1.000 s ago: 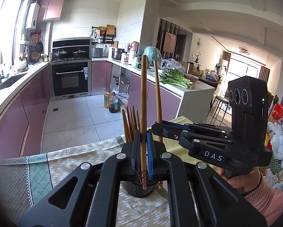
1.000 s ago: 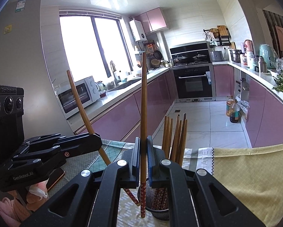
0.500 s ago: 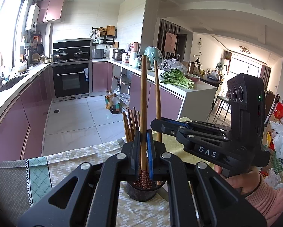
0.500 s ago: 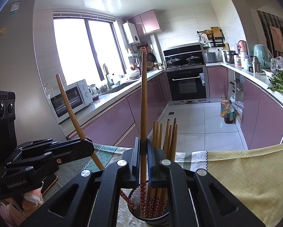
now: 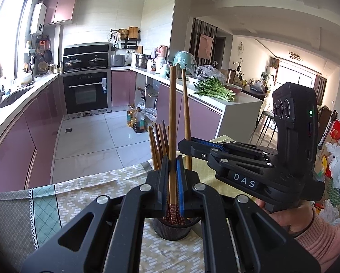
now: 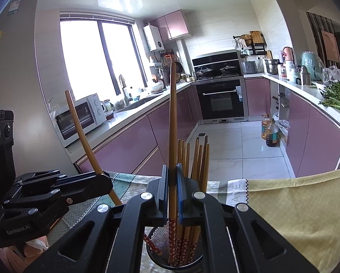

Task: Organize utensils
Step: 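Lower both held chopsticks tip-first into the mesh holder among the others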

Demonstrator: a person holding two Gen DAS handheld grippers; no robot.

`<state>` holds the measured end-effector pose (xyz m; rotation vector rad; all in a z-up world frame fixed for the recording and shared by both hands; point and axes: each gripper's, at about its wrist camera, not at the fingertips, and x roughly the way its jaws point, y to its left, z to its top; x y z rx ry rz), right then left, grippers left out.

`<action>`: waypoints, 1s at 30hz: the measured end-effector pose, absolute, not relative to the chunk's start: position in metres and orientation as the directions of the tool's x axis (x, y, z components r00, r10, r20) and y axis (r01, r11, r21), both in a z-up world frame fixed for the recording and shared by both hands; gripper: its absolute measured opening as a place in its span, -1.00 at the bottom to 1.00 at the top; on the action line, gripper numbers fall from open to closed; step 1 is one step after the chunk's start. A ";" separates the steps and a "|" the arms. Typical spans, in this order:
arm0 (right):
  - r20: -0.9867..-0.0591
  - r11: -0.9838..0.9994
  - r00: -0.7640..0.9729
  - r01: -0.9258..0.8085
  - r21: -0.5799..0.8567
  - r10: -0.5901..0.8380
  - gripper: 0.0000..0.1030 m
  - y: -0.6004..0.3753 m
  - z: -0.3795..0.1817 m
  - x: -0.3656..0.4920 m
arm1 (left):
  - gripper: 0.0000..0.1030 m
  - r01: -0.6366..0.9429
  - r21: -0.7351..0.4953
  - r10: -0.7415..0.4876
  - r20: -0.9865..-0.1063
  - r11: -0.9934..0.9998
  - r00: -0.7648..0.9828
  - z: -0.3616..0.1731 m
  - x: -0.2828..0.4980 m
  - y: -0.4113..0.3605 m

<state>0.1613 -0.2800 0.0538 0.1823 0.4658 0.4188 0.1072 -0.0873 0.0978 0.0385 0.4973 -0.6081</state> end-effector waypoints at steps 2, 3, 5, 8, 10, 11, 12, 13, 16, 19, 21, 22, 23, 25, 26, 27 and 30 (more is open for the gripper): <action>-0.399 0.901 0.811 -0.347 0.260 0.428 -0.89 -0.279 0.053 0.161 | -0.86 0.555 -0.109 -0.537 -0.463 0.825 0.706 0.098 0.109 -0.087; -0.400 0.901 0.810 -0.347 0.260 0.428 -0.89 -0.279 0.052 0.161 | -0.86 0.555 -0.109 -0.536 -0.465 0.825 0.705 0.097 0.110 -0.088; -0.399 0.901 0.811 -0.346 0.262 0.428 -0.89 -0.278 0.052 0.161 | -0.86 0.553 -0.110 -0.533 -0.470 0.826 0.703 0.096 0.112 -0.090; -0.400 0.901 0.811 -0.344 0.264 0.426 -0.89 -0.278 0.050 0.161 | -0.86 0.551 -0.109 -0.530 -0.478 0.827 0.701 0.094 0.115 -0.092; -0.401 0.901 0.810 -0.344 0.264 0.427 -0.89 -0.277 0.047 0.162 | -0.86 0.551 -0.110 -0.529 -0.483 0.827 0.698 0.092 0.117 -0.092; -0.401 0.901 0.811 -0.343 0.265 0.427 -0.89 -0.277 0.046 0.162 | -0.86 0.550 -0.110 -0.527 -0.486 0.828 0.697 0.092 0.119 -0.093; -0.402 0.901 0.810 -0.343 0.265 0.427 -0.89 -0.277 0.046 0.162 | -0.86 0.549 -0.110 -0.526 -0.488 0.828 0.696 0.092 0.120 -0.093; -0.405 0.901 0.809 -0.342 0.266 0.427 -0.89 -0.277 0.044 0.162 | -0.86 0.548 -0.110 -0.525 -0.491 0.829 0.695 0.091 0.121 -0.093; -0.410 0.901 0.807 -0.339 0.269 0.426 -0.89 -0.277 0.041 0.163 | -0.86 0.548 -0.111 -0.523 -0.500 0.829 0.690 0.088 0.123 -0.093; -0.416 0.902 0.805 -0.334 0.273 0.424 -0.89 -0.276 0.039 0.164 | -0.86 0.548 -0.110 -0.521 -0.509 0.829 0.685 0.086 0.124 -0.097; -0.419 0.902 0.803 -0.331 0.276 0.423 -0.89 -0.275 0.039 0.165 | -0.86 0.549 -0.110 -0.520 -0.514 0.829 0.682 0.085 0.125 -0.097; -0.420 0.902 0.803 -0.331 0.277 0.423 -0.89 -0.275 0.038 0.165 | -0.86 0.549 -0.111 -0.520 -0.516 0.828 0.681 0.083 0.127 -0.098; -0.421 0.903 0.802 -0.330 0.276 0.423 -0.89 -0.275 0.037 0.165 | -0.86 0.549 -0.113 -0.521 -0.518 0.828 0.679 0.083 0.127 -0.098; -0.423 0.903 0.802 -0.329 0.276 0.421 -0.89 -0.274 0.036 0.165 | -0.86 0.549 -0.114 -0.520 -0.521 0.828 0.676 0.081 0.127 -0.098; -0.424 0.903 0.801 -0.329 0.277 0.422 -0.89 -0.274 0.035 0.164 | -0.86 0.549 -0.113 -0.520 -0.523 0.828 0.676 0.079 0.127 -0.098; -0.427 0.903 0.800 -0.329 0.277 0.422 -0.89 -0.274 0.034 0.165 | -0.86 0.549 -0.115 -0.520 -0.525 0.828 0.674 0.079 0.128 -0.099; -0.432 0.904 0.798 -0.326 0.277 0.420 -0.89 -0.273 0.032 0.165 | -0.86 0.550 -0.117 -0.520 -0.531 0.827 0.669 0.075 0.128 -0.098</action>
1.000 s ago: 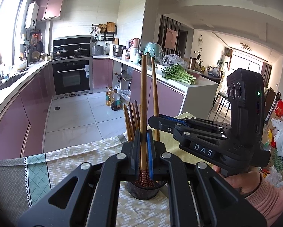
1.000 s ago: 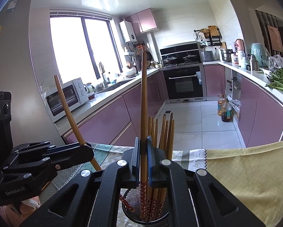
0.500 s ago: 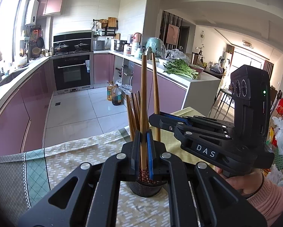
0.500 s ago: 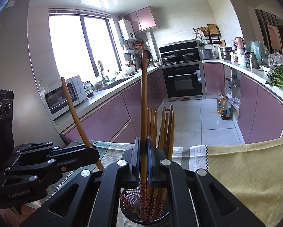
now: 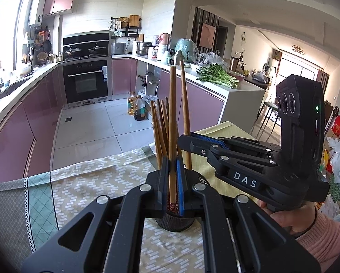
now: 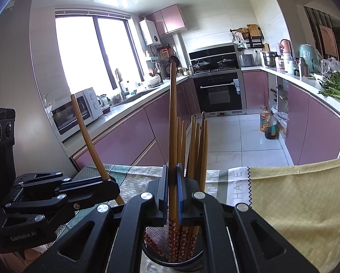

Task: Organize utensils
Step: 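Lower both held chopsticks tip-first into the mesh holder among the others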

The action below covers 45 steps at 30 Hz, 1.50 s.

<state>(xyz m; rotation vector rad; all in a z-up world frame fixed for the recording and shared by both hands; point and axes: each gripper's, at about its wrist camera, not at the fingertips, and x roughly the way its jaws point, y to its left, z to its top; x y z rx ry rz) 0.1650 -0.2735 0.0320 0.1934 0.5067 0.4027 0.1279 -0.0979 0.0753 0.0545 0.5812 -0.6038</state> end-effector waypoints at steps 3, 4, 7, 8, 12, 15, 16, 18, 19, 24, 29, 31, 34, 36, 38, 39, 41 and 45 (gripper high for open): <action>-0.435 0.905 0.797 -0.324 0.277 0.419 -0.89 -0.273 0.030 0.165 | -0.86 0.551 -0.114 -0.518 -0.536 0.827 0.667 0.072 0.128 -0.097; -0.436 0.905 0.797 -0.324 0.277 0.419 -0.89 -0.273 0.029 0.165 | -0.86 0.551 -0.115 -0.518 -0.538 0.827 0.665 0.071 0.128 -0.098; -0.438 0.905 0.795 -0.323 0.278 0.419 -0.89 -0.273 0.027 0.164 | -0.86 0.551 -0.114 -0.517 -0.542 0.827 0.663 0.068 0.128 -0.097; -0.439 0.904 0.795 -0.323 0.278 0.419 -0.89 -0.273 0.027 0.164 | -0.86 0.551 -0.115 -0.516 -0.544 0.826 0.661 0.068 0.129 -0.097; -0.444 0.905 0.792 -0.322 0.278 0.418 -0.89 -0.273 0.023 0.164 | -0.86 0.552 -0.113 -0.514 -0.553 0.826 0.656 0.063 0.131 -0.098; -0.449 0.905 0.789 -0.321 0.279 0.419 -0.89 -0.272 0.022 0.164 | -0.86 0.552 -0.114 -0.513 -0.558 0.826 0.652 0.060 0.133 -0.097; -0.451 0.905 0.788 -0.321 0.278 0.419 -0.89 -0.272 0.021 0.164 | -0.86 0.552 -0.114 -0.512 -0.561 0.826 0.651 0.059 0.134 -0.097; -0.453 0.905 0.787 -0.322 0.278 0.419 -0.89 -0.271 0.019 0.165 | -0.86 0.552 -0.115 -0.512 -0.564 0.826 0.648 0.056 0.134 -0.098; -0.454 0.905 0.787 -0.322 0.278 0.419 -0.89 -0.270 0.019 0.165 | -0.86 0.552 -0.118 -0.512 -0.567 0.825 0.645 0.056 0.135 -0.098; -0.461 0.904 0.782 -0.322 0.280 0.421 -0.89 -0.269 0.016 0.166 | -0.86 0.553 -0.121 -0.514 -0.569 0.824 0.642 0.052 0.136 -0.098; -0.468 0.904 0.776 -0.321 0.282 0.422 -0.89 -0.268 0.012 0.166 | -0.86 0.553 -0.120 -0.514 -0.569 0.825 0.643 0.051 0.135 -0.098; -0.473 0.904 0.773 -0.322 0.281 0.423 -0.89 -0.267 0.011 0.166 | -0.86 0.551 -0.119 -0.512 -0.569 0.826 0.644 0.051 0.135 -0.098; -0.479 0.903 0.768 -0.322 0.283 0.424 -0.89 -0.266 0.009 0.166 | -0.86 0.550 -0.119 -0.511 -0.571 0.826 0.643 0.050 0.136 -0.098; -0.484 0.904 0.766 -0.319 0.285 0.423 -0.89 -0.265 0.008 0.167 | -0.86 0.549 -0.116 -0.507 -0.572 0.828 0.644 0.049 0.138 -0.098; -0.488 0.905 0.765 -0.316 0.286 0.421 -0.89 -0.266 0.007 0.168 | -0.86 0.547 -0.114 -0.505 -0.574 0.829 0.645 0.048 0.141 -0.100; -0.490 0.905 0.763 -0.315 0.287 0.421 -0.89 -0.266 0.007 0.168 | -0.85 0.546 -0.114 -0.503 -0.575 0.830 0.645 0.047 0.142 -0.100; -0.495 0.905 0.760 -0.314 0.287 0.421 -0.89 -0.266 0.006 0.169 | -0.85 0.540 -0.112 -0.496 -0.578 0.834 0.647 0.047 0.146 -0.101; -0.498 0.903 0.757 -0.314 0.292 0.424 -0.89 -0.267 0.005 0.171 | -0.85 0.530 -0.108 -0.485 -0.585 0.841 0.650 0.045 0.153 -0.105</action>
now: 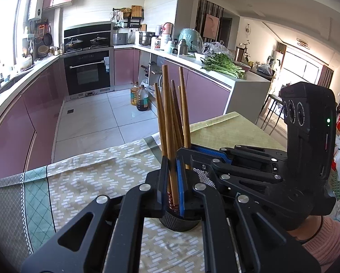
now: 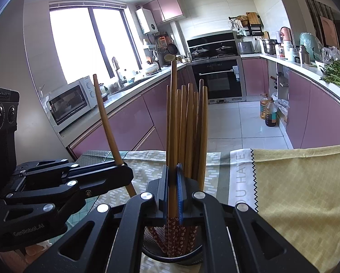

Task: Organize utensils
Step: 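Lower both held chopsticks tip-first into the mesh holder among the others, then open both tools to release the chopsticks and pull back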

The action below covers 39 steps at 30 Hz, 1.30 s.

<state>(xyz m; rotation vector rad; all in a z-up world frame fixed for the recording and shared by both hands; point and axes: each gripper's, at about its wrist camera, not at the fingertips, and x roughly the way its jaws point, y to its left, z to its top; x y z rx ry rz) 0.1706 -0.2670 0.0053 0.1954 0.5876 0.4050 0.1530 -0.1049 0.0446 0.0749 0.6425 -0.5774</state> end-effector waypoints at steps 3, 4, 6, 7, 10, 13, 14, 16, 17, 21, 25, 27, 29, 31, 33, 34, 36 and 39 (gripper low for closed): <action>-0.500 0.903 0.755 -0.311 0.296 0.424 -0.88 -0.268 0.004 0.172 | -0.84 0.524 -0.113 -0.482 -0.589 0.844 0.649 0.043 0.159 -0.106; -0.501 0.903 0.755 -0.310 0.297 0.424 -0.88 -0.268 0.004 0.173 | -0.84 0.522 -0.117 -0.482 -0.590 0.845 0.648 0.042 0.162 -0.105; -0.502 0.902 0.753 -0.308 0.301 0.425 -0.88 -0.268 0.003 0.174 | -0.84 0.518 -0.124 -0.482 -0.593 0.846 0.645 0.040 0.166 -0.105; -0.503 0.902 0.752 -0.307 0.303 0.425 -0.88 -0.269 0.004 0.174 | -0.84 0.516 -0.124 -0.480 -0.595 0.847 0.645 0.039 0.168 -0.106; -0.505 0.901 0.750 -0.307 0.305 0.427 -0.88 -0.269 0.003 0.175 | -0.84 0.511 -0.127 -0.475 -0.601 0.850 0.642 0.037 0.173 -0.107; -0.508 0.900 0.747 -0.306 0.309 0.429 -0.88 -0.270 0.003 0.177 | -0.84 0.508 -0.129 -0.474 -0.603 0.852 0.641 0.034 0.176 -0.106; -0.509 0.900 0.746 -0.306 0.310 0.429 -0.88 -0.270 0.003 0.177 | -0.84 0.508 -0.130 -0.474 -0.603 0.852 0.641 0.034 0.177 -0.106; -0.511 0.900 0.745 -0.305 0.312 0.429 -0.88 -0.270 0.003 0.179 | -0.83 0.506 -0.129 -0.472 -0.605 0.853 0.641 0.033 0.178 -0.106; -0.511 0.899 0.744 -0.305 0.313 0.430 -0.88 -0.270 0.003 0.179 | -0.83 0.504 -0.130 -0.471 -0.606 0.854 0.641 0.032 0.180 -0.106; -0.511 0.899 0.744 -0.302 0.318 0.430 -0.88 -0.272 0.002 0.179 | -0.83 0.497 -0.131 -0.464 -0.612 0.858 0.641 0.028 0.184 -0.107; -0.511 0.899 0.744 -0.301 0.318 0.430 -0.88 -0.272 0.003 0.179 | -0.82 0.496 -0.137 -0.463 -0.625 0.858 0.629 0.022 0.189 -0.107; -0.511 0.899 0.745 -0.297 0.321 0.429 -0.88 -0.273 0.002 0.180 | -0.82 0.492 -0.137 -0.458 -0.633 0.860 0.624 0.017 0.191 -0.108; -0.513 0.900 0.746 -0.290 0.325 0.426 -0.87 -0.274 0.001 0.180 | -0.82 0.488 -0.134 -0.452 -0.639 0.862 0.623 0.013 0.192 -0.107; -0.514 0.899 0.744 -0.288 0.330 0.426 -0.87 -0.275 0.000 0.180 | -0.82 0.488 -0.135 -0.451 -0.642 0.863 0.620 0.009 0.192 -0.107; -0.516 0.901 0.745 -0.284 0.329 0.423 -0.87 -0.275 0.000 0.179 | -0.81 0.484 -0.139 -0.451 -0.643 0.864 0.619 0.007 0.192 -0.106; -0.515 0.900 0.745 -0.284 0.330 0.424 -0.87 -0.276 -0.001 0.178 | -0.80 0.482 -0.141 -0.451 -0.641 0.865 0.621 0.005 0.191 -0.105; -0.513 0.901 0.747 -0.286 0.327 0.423 -0.80 -0.277 0.000 0.175 | -0.77 0.474 -0.148 -0.451 -0.635 0.868 0.628 0.003 0.189 -0.100; -0.510 0.903 0.752 -0.286 0.319 0.418 -0.43 -0.277 0.001 0.169 | -0.42 0.452 -0.156 -0.442 -0.623 0.878 0.645 0.001 0.183 -0.091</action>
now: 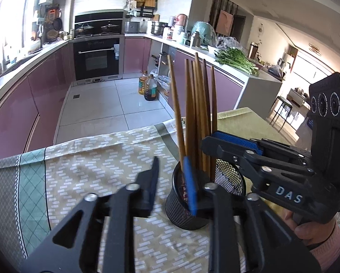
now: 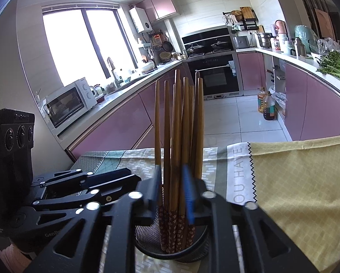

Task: Organize utensils
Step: 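Open both tools to release the chopsticks and pull back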

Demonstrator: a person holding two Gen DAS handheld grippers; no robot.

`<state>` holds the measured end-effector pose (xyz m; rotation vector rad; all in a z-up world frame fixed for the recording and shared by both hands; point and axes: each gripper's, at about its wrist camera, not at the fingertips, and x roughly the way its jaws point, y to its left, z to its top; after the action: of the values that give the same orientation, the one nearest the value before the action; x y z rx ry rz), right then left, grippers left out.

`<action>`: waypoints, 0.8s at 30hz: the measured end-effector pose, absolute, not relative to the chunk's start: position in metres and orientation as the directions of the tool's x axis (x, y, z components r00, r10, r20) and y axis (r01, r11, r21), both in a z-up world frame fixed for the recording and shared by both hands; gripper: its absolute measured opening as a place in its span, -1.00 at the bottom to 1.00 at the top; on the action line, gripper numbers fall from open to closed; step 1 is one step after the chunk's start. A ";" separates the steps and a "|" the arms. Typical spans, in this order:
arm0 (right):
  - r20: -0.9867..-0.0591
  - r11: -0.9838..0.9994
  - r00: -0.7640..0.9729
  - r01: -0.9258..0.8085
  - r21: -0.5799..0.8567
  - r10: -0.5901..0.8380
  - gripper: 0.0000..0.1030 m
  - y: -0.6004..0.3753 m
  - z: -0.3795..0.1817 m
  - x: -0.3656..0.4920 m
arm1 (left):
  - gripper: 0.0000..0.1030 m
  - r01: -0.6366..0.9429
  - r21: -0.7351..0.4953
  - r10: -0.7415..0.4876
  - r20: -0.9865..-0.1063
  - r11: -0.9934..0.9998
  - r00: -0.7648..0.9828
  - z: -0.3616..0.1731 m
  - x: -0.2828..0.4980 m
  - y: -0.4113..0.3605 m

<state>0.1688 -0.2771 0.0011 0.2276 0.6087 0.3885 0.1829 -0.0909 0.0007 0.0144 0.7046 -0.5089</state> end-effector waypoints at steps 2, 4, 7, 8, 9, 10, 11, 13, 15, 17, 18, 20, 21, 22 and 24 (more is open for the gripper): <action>-0.505 0.907 0.758 -0.288 0.308 0.413 -0.42 -0.276 0.003 0.163 | -0.33 0.440 -0.152 -0.434 -0.614 0.885 0.660 0.000 0.177 -0.087; -0.499 0.911 0.766 -0.291 0.293 0.406 -0.36 -0.276 0.004 0.156 | -0.18 0.421 -0.152 -0.422 -0.599 0.894 0.681 0.000 0.170 -0.080; -0.493 0.918 0.777 -0.291 0.270 0.392 -0.08 -0.276 0.005 0.146 | 0.22 0.385 -0.143 -0.393 -0.571 0.912 0.721 0.001 0.159 -0.069; -0.491 0.919 0.779 -0.293 0.263 0.389 0.01 -0.276 0.005 0.143 | 0.31 0.377 -0.139 -0.386 -0.562 0.916 0.731 0.002 0.155 -0.065; -0.488 0.920 0.782 -0.295 0.257 0.387 0.08 -0.277 0.005 0.138 | 0.39 0.364 -0.130 -0.372 -0.552 0.922 0.746 0.003 0.150 -0.060; -0.487 0.921 0.784 -0.294 0.255 0.385 0.10 -0.276 0.005 0.137 | 0.54 0.352 -0.125 -0.360 -0.542 0.928 0.759 0.003 0.145 -0.055; -0.486 0.922 0.785 -0.295 0.252 0.384 0.14 -0.276 0.005 0.134 | 0.62 0.340 -0.121 -0.350 -0.532 0.933 0.771 0.004 0.140 -0.051; -0.484 0.923 0.787 -0.298 0.245 0.383 0.25 -0.277 0.004 0.128 | 0.77 0.319 -0.110 -0.328 -0.515 0.942 0.792 0.005 0.130 -0.043; -0.479 0.922 0.789 -0.303 0.241 0.385 0.45 -0.275 0.002 0.121 | 0.89 0.283 -0.106 -0.298 -0.485 0.953 0.822 0.005 0.119 -0.034; -0.475 0.926 0.795 -0.305 0.223 0.376 0.59 -0.272 0.001 0.116 | 0.89 0.269 -0.087 -0.277 -0.473 0.959 0.836 0.006 0.110 -0.031; -0.471 0.929 0.801 -0.303 0.212 0.369 0.64 -0.269 0.000 0.112 | 0.89 0.258 -0.075 -0.263 -0.468 0.963 0.844 0.007 0.107 -0.030; -0.462 0.933 0.811 -0.306 0.188 0.359 0.72 -0.264 -0.001 0.104 | 0.89 0.236 -0.059 -0.237 -0.456 0.970 0.858 0.006 0.098 -0.025; -0.459 0.936 0.816 -0.304 0.177 0.352 0.80 -0.262 -0.001 0.100 | 0.89 0.223 -0.056 -0.224 -0.451 0.973 0.864 0.005 0.094 -0.023; -0.456 0.938 0.820 -0.301 0.169 0.345 0.83 -0.262 -0.002 0.098 | 0.89 0.211 -0.055 -0.213 -0.445 0.976 0.870 0.005 0.089 -0.020; -0.443 0.943 0.832 -0.297 0.151 0.333 0.87 -0.259 -0.002 0.090 | 0.89 0.190 -0.055 -0.195 -0.429 0.980 0.882 0.006 0.082 -0.017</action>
<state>0.0899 -0.2589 -0.0022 0.0771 0.4830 0.3343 0.0817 -0.0170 0.0064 -0.0116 0.4478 -0.2005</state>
